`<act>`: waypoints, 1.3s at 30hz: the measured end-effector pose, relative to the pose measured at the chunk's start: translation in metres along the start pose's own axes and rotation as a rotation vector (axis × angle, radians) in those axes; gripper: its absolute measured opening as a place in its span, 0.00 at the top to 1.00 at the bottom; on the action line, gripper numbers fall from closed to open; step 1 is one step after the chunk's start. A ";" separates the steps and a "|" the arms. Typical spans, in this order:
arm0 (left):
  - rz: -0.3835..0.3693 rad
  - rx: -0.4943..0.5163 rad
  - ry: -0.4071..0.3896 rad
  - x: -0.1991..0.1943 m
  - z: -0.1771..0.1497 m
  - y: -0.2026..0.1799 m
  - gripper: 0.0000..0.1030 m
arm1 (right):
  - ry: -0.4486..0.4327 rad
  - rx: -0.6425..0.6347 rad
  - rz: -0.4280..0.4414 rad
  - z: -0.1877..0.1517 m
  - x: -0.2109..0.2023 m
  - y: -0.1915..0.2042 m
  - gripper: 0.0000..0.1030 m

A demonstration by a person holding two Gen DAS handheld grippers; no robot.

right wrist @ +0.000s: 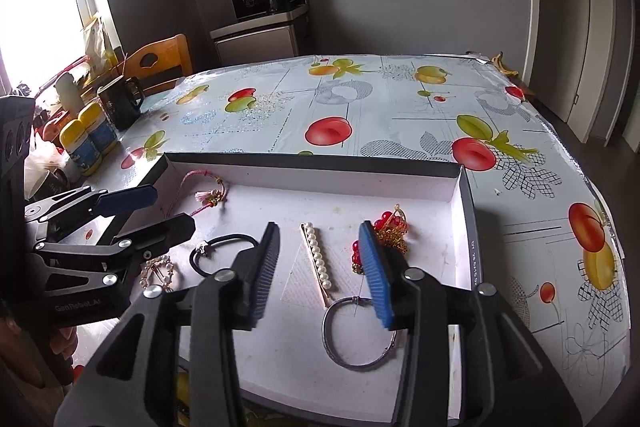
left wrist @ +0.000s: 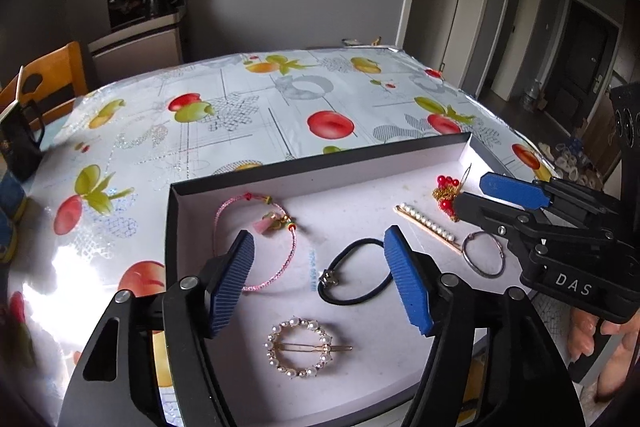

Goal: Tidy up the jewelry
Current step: 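Withdraw both open grippers from the box toward the blue beaded bracelet and silver bangle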

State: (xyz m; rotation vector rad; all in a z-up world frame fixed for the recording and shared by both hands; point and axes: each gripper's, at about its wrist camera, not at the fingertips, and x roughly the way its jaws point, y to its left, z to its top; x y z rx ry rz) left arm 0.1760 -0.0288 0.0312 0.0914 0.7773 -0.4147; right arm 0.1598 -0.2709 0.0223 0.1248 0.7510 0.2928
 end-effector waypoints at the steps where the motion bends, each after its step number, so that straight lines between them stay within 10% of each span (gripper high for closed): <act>1: 0.000 -0.011 -0.007 -0.002 0.001 0.002 0.30 | -0.007 0.003 0.003 0.000 -0.002 -0.001 0.46; 12: 0.030 -0.075 -0.047 -0.026 0.008 0.013 0.20 | -0.103 0.052 -0.010 0.007 -0.035 -0.011 0.05; 24: 0.102 0.005 -0.102 -0.098 -0.025 0.009 0.09 | -0.172 0.015 -0.056 -0.022 -0.112 -0.012 0.05; 39: 0.147 0.045 -0.028 -0.107 -0.102 0.011 0.07 | -0.019 -0.145 0.048 -0.100 -0.107 0.017 0.05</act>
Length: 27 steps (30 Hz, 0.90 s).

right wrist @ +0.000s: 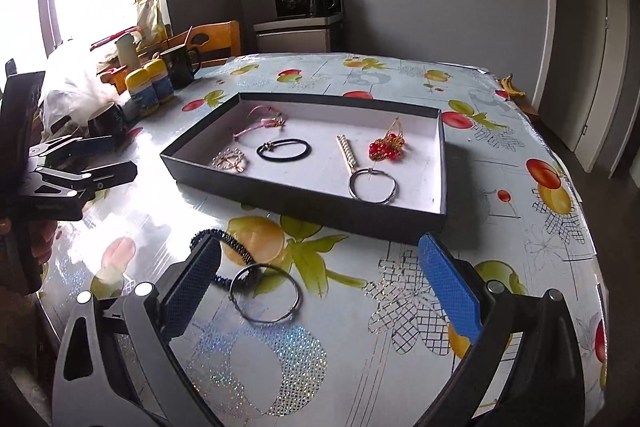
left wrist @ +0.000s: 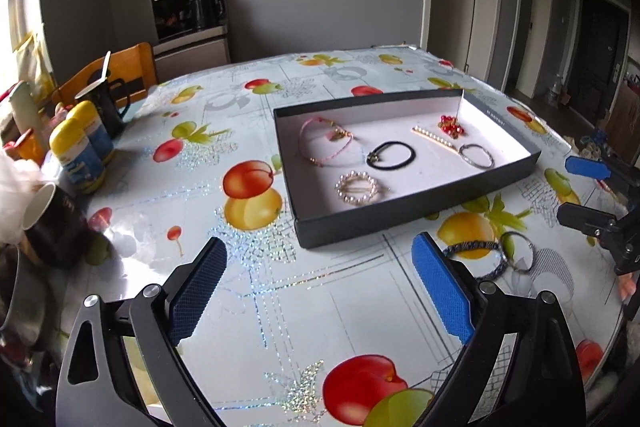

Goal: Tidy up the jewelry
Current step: 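Withdraw both open grippers from the box toward the blue beaded bracelet and silver bangle, then grasp the dark blue beaded bracelet with the left gripper while the right gripper grasps the silver bangle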

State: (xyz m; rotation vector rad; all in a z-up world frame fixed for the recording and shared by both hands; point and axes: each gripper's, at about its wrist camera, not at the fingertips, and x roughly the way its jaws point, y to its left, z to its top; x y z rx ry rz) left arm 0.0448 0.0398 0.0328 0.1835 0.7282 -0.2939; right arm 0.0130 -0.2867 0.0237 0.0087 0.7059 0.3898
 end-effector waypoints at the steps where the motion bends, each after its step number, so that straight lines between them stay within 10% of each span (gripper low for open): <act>1: -0.001 0.012 0.010 0.002 -0.004 -0.002 0.07 | 0.011 -0.007 0.004 -0.003 0.001 0.002 0.05; 20: -0.153 0.103 0.128 0.040 -0.006 -0.057 0.11 | 0.124 -0.129 0.082 -0.025 0.016 0.025 0.05; 27: -0.183 0.128 0.173 0.053 -0.008 -0.071 0.41 | 0.131 -0.127 0.077 -0.026 0.016 0.024 0.05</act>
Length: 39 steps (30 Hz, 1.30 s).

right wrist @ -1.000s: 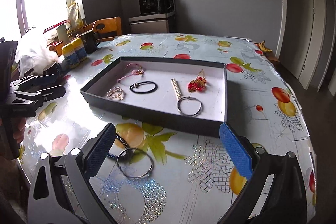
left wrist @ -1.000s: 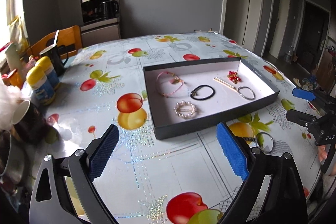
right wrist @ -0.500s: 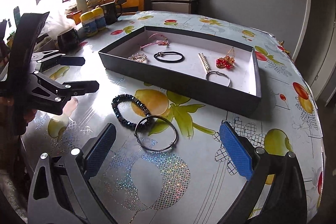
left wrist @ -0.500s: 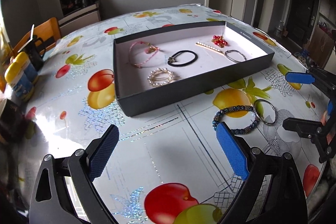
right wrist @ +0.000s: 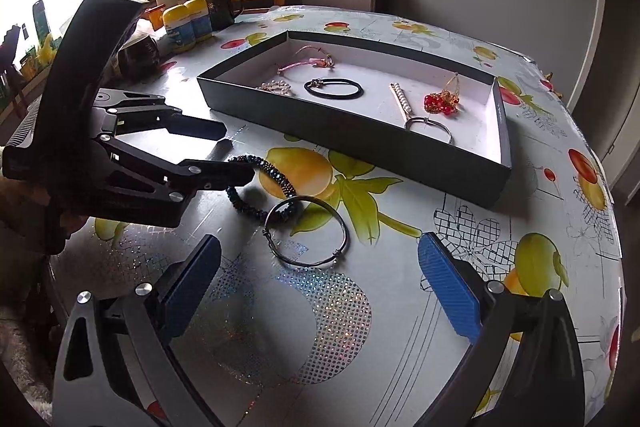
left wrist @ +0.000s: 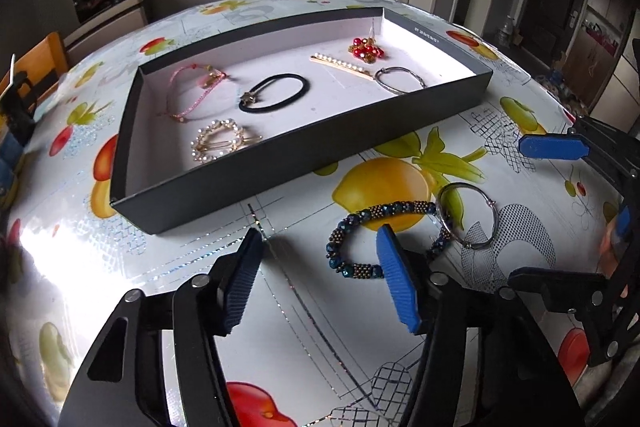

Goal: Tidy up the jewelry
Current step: 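Grasp the dark blue beaded bracelet with the left gripper while the right gripper grasps the silver bangle, then carry the beaded bracelet with the left gripper while the right gripper carries the silver bangle into the box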

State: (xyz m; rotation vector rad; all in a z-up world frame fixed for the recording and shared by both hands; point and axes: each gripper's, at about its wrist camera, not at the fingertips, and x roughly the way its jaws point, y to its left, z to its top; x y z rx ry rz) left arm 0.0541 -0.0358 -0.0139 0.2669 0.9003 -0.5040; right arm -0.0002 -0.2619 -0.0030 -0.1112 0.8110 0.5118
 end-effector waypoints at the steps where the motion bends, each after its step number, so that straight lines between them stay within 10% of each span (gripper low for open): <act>1: 0.006 0.002 0.000 0.001 0.000 -0.001 0.43 | 0.002 0.004 0.000 0.000 0.000 -0.001 0.05; 11: -0.021 0.079 -0.034 -0.005 -0.004 -0.009 0.92 | 0.034 0.013 0.016 0.004 0.009 -0.001 0.09; 38: -0.008 0.035 -0.035 -0.009 -0.008 0.013 0.93 | 0.093 -0.065 0.012 0.027 0.043 0.027 0.54; 39: -0.008 0.034 -0.036 -0.009 -0.008 0.013 0.93 | 0.083 -0.068 0.010 0.028 0.041 0.027 0.81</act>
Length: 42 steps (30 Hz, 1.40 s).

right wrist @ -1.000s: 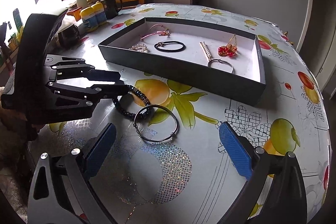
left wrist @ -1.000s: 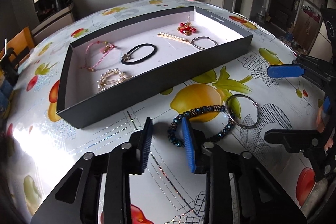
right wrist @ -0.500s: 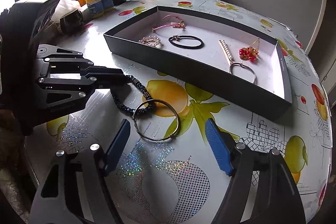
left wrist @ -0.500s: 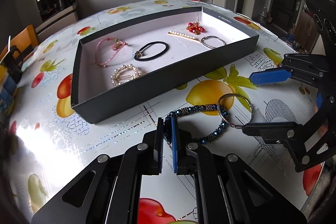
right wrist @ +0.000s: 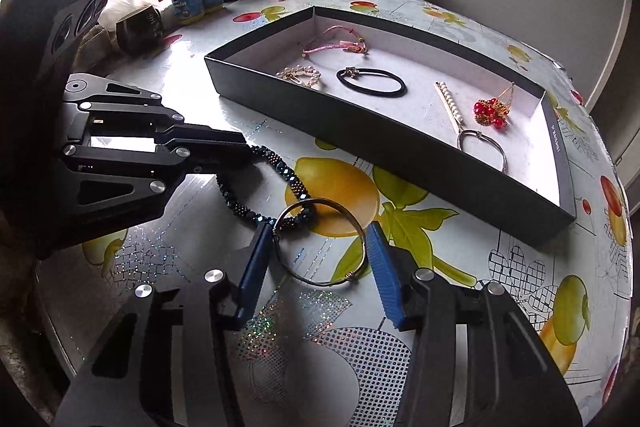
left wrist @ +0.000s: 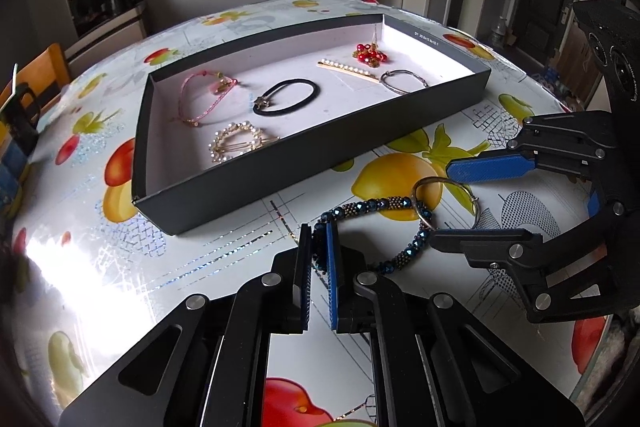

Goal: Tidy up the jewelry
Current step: 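Carry the beaded bracelet with the left gripper while the right gripper carries the silver bangle into the box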

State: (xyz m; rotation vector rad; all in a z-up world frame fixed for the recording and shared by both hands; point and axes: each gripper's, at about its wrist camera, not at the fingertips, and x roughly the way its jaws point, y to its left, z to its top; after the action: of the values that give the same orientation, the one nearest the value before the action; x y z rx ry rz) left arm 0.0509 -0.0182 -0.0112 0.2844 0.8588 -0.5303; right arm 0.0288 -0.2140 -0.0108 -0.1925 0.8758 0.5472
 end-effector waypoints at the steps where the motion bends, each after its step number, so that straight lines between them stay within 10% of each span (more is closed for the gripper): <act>1: 0.001 0.000 -0.004 -0.001 0.000 0.000 0.93 | 0.002 0.001 0.011 0.001 -0.001 0.000 0.93; 8: -0.004 0.000 -0.002 0.000 0.001 -0.001 0.93 | -0.012 0.024 -0.017 -0.002 -0.008 -0.007 0.92; 13: -0.006 0.002 -0.001 0.000 0.000 0.000 0.93 | -0.029 0.003 -0.049 -0.006 -0.016 -0.009 0.46; 42: 0.001 0.036 -0.113 -0.048 0.019 0.000 0.93 | -0.122 0.062 -0.063 0.004 -0.052 -0.028 0.55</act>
State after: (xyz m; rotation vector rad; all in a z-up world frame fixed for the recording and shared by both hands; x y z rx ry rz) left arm 0.0378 -0.0113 0.0381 0.2852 0.7396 -0.5561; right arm 0.0191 -0.2558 0.0302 -0.1285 0.7650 0.4678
